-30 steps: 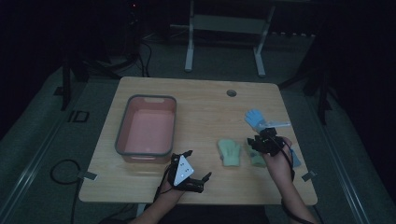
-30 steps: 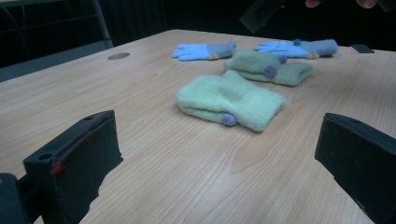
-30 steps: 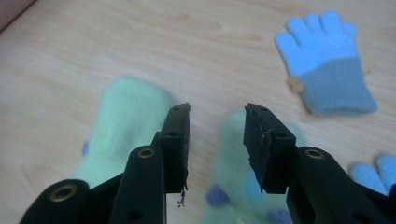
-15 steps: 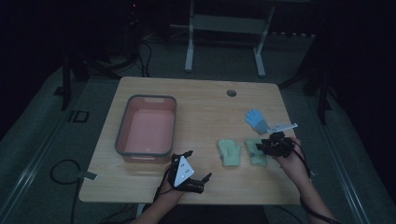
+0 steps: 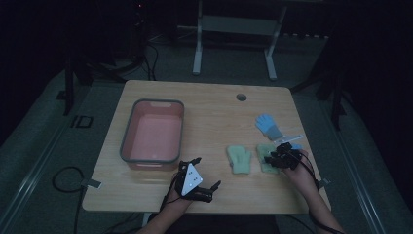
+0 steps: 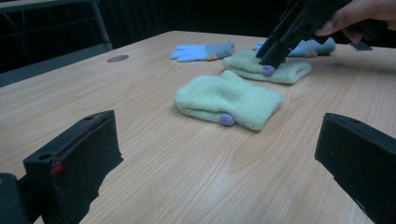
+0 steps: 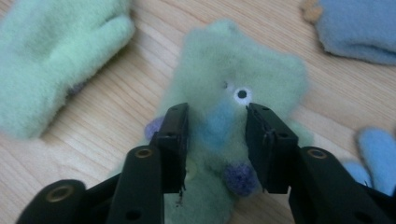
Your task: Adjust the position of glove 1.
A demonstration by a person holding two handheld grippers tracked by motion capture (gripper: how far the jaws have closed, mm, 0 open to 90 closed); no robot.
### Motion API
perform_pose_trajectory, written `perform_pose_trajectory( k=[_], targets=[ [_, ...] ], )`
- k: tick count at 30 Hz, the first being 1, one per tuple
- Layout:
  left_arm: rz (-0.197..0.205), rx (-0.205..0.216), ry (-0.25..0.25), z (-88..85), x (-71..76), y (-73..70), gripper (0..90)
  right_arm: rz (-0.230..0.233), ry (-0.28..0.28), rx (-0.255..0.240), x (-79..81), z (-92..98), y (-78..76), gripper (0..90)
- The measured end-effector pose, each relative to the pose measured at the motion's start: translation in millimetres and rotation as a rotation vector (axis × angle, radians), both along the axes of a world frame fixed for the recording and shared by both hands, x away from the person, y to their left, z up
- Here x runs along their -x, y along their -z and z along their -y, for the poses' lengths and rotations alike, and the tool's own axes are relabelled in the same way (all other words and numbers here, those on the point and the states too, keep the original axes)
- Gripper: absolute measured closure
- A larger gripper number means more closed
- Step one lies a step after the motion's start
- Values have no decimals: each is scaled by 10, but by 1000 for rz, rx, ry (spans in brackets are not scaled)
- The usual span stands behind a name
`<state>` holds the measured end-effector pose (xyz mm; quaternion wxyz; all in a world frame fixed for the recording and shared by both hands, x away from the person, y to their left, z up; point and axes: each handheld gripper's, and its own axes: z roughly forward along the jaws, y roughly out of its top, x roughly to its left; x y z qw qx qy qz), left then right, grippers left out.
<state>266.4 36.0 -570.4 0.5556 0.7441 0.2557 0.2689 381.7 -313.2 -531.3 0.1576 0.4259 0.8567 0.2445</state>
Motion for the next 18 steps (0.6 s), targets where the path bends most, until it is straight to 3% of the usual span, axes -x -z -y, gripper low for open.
perform_pose_trajectory(
  k=[6,11,14,18],
  targets=[
    [2,1,-2,0,2,1,2,15,65,-11,34,-49,24,801],
    [1,2,-3,-1,1,0,2,20,117,-48,51,-40,-1,840],
    [0,2,-3,-2,0,0,2,42,121,-38,83,-67,-141,842],
    [0,1,-1,-1,0,0,3,80,97,-61,112,-138,-433,842]
  ],
)
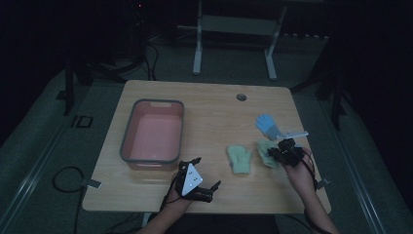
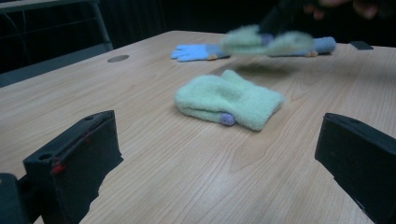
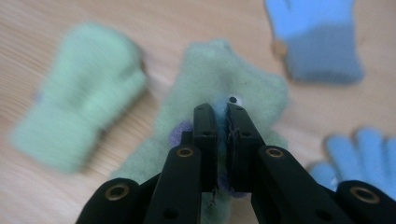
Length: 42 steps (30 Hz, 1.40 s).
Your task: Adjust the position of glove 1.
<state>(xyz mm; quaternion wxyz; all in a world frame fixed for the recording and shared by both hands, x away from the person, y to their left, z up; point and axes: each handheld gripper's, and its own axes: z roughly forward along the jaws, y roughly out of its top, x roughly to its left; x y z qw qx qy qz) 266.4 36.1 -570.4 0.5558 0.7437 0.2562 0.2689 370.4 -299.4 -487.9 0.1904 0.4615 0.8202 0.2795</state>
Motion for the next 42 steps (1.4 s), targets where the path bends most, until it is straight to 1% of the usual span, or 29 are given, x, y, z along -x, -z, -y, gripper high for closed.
perform_pose_trajectory(
  k=[3,6,9,13,15,17,18,20,23,25,27,29,31,34,36,37,40,42],
  targets=[
    [-1,2,0,-2,0,0,2,39,-36,4,23,-114,-209,842],
    [-2,1,1,-3,-2,0,2,63,-81,-4,48,-261,-352,842],
    [-5,6,2,-6,-3,0,2,81,-120,-4,70,-419,-428,842],
    [-5,7,2,-10,-5,0,2,102,-171,5,90,-610,-440,841],
    [-7,7,4,-10,-8,-1,2,107,-203,17,98,-689,-408,841],
    [-9,10,3,-10,-9,0,2,92,-220,23,98,-748,-357,840],
    [-9,10,3,-10,-9,0,2,92,-220,23,98,-748,-357,840],
    [-12,11,2,-9,-12,0,2,77,-233,26,95,-799,-270,840],
    [-11,9,2,-8,-11,-1,2,61,-232,38,88,-839,-175,840],
    [-11,8,1,-8,-11,-1,2,42,-234,39,78,-859,-104,839],
    [-12,8,2,-8,-11,-1,2,31,-226,50,70,-875,-36,839],
    [-12,5,0,-7,-12,-1,2,17,-231,41,60,-883,25,838],
    [-13,-3,2,-1,-11,-2,2,7,-229,50,47,-890,87,836],
    [-11,-5,4,3,-10,-2,2,-19,-223,47,25,-883,175,833],
    [-13,-4,3,1,-12,-2,2,-33,-222,37,23,-881,223,828],
    [-16,-3,2,3,-15,-3,2,-36,-222,36,25,-885,246,824],
    [-30,-23,-27,30,-27,-7,2,-41,-222,35,29,-893,307,818],
    [-33,-24,-34,31,-30,-7,3,-45,-217,28,28,-885,325,818]
  ],
)
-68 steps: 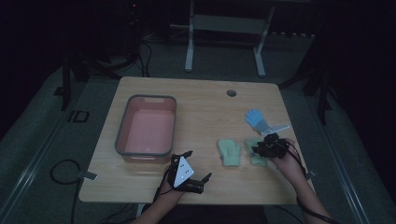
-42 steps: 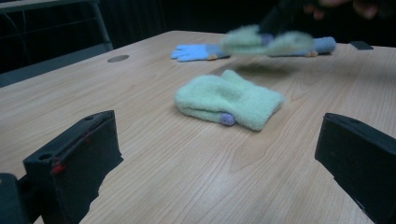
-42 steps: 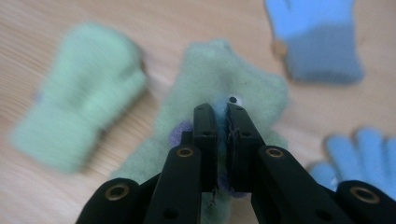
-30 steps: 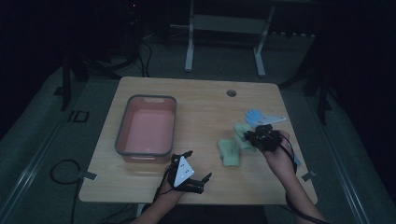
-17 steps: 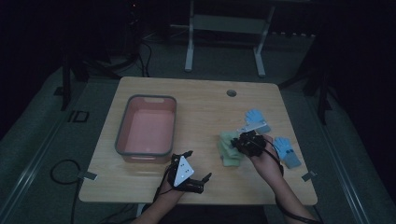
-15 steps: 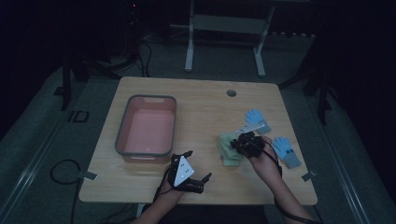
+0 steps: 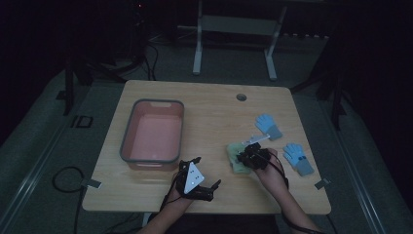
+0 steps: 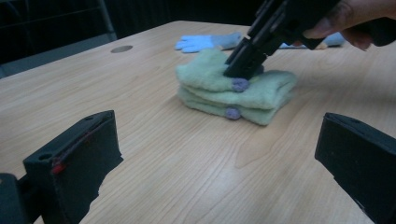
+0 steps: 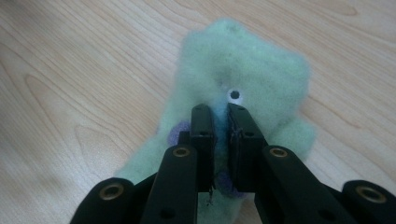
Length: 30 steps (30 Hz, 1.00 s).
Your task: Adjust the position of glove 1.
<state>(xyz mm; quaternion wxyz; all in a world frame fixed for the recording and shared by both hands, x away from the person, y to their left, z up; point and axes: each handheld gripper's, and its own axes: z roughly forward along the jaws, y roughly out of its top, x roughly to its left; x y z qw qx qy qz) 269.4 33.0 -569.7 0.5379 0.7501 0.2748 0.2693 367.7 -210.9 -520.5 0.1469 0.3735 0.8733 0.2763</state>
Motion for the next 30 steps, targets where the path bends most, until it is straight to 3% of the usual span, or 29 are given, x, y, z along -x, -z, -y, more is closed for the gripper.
perform_pose_trajectory(
  k=[5,7,14,17,20,24,26,28,30],
  targets=[
    [-15,10,-6,-11,-14,-2,2,2,-1,1,11,2,-9,791],
    [-10,0,-31,6,-7,-2,2,6,-7,-2,21,8,-28,749],
    [-7,10,-22,-7,-4,-1,2,18,-6,-39,74,103,-112,641],
    [-34,-31,-44,13,-26,-7,3,22,-4,-49,97,172,-141,624],
    [-47,-20,-56,1,-36,-8,73,29,3,-62,112,254,-174,610],
    [-92,-10,-67,-10,-66,-12,72,39,11,-77,97,352,-223,602],
    [-158,-16,-42,-11,-102,-15,73,45,11,-90,94,378,-249,603],
    [-172,-62,-68,16,-121,-14,77,41,16,-98,87,402,-264,614],
    [-175,-87,-46,12,-129,-14,117,44,18,-104,85,410,-267,616]
  ],
)
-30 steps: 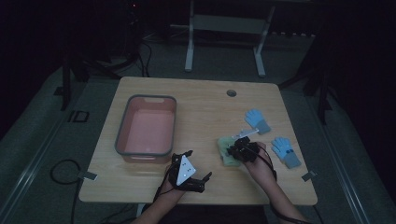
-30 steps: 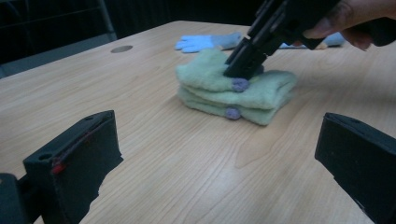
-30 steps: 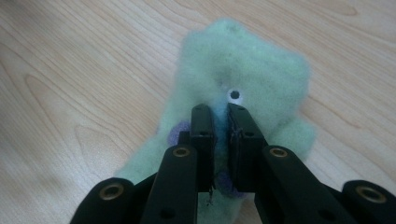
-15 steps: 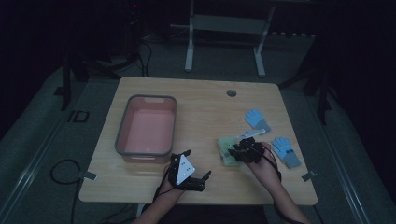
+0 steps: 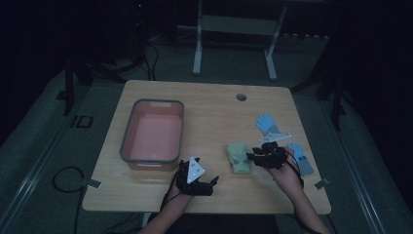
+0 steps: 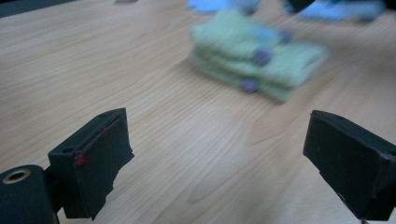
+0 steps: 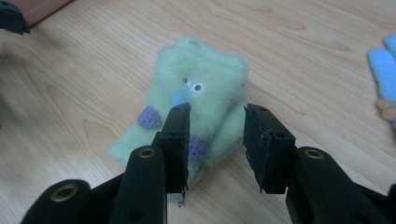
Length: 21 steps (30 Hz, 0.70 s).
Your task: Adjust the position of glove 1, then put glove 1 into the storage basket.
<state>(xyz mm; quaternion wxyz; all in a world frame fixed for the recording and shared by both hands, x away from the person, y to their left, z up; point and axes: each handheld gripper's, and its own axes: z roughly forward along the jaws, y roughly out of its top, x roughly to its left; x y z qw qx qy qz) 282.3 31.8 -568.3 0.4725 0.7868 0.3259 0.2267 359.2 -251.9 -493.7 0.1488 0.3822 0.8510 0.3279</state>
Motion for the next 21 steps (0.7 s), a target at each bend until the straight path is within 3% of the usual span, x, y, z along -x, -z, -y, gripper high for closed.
perform_pose_trajectory(
  k=[6,11,14,18,20,21],
  targets=[
    [-19,-10,117,25,-7,-30,118,24,-27,-15,-19,15,-50,590],
    [3,-15,232,97,-26,-138,145,37,-41,-28,-88,45,-123,563],
    [16,-40,292,183,-62,-193,153,34,-46,-58,-156,88,-164,565],
    [34,-94,336,315,-157,-243,204,8,-83,-103,-268,124,-219,550],
    [41,-119,354,363,-203,-270,229,1,-98,-104,-342,112,-224,542],
    [43,-112,367,390,-229,-286,230,-5,-106,-100,-383,98,-220,529]
  ],
)
